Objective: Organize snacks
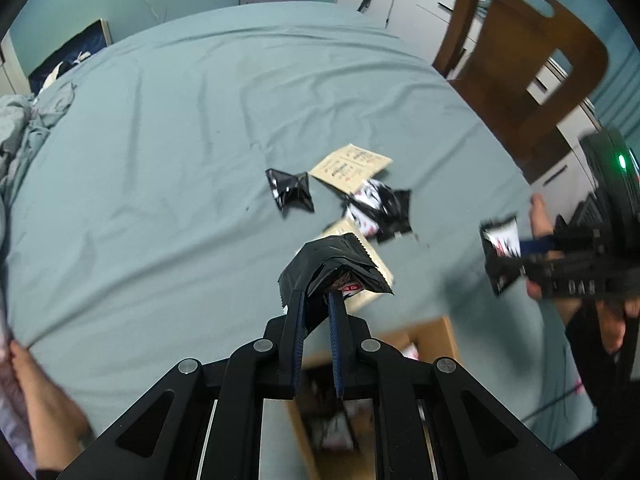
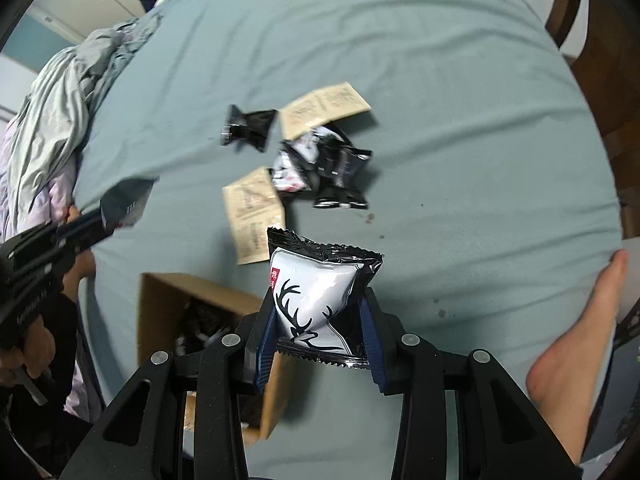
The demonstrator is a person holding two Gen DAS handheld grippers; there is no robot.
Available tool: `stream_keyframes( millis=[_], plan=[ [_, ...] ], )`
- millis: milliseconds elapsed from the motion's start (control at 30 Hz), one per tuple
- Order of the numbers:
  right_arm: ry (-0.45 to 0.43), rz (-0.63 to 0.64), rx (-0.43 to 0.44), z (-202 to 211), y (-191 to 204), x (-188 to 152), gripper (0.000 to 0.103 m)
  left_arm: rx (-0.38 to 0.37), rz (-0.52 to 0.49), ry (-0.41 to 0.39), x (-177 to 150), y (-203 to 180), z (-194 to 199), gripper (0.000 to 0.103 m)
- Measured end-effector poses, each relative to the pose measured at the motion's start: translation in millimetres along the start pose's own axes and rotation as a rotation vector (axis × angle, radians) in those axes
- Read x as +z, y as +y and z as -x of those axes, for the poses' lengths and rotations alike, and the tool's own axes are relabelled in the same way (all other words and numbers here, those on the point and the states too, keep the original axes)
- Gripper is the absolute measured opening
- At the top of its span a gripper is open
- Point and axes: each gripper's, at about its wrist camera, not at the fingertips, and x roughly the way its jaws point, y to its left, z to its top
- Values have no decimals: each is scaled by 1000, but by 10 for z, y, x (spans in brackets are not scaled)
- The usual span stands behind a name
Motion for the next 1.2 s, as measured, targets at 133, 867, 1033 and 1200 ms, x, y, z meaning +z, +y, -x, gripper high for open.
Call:
stream_keyframes(
  millis=[133, 867, 1033, 1200],
  plan=[
    [-38, 39, -4, 258, 238, -101, 37, -13, -20, 40, -264, -126, 305, 11],
    [93, 183, 13, 220, 924, -468, 37, 97, 71, 162, -557, 77, 77, 72],
    [144, 198, 22, 130, 1013, -476, 38, 104, 76, 148, -510, 61, 96, 73],
    [163, 207, 42, 73, 1027, -457, 52, 114, 37, 153, -494, -37, 52, 73]
  ],
)
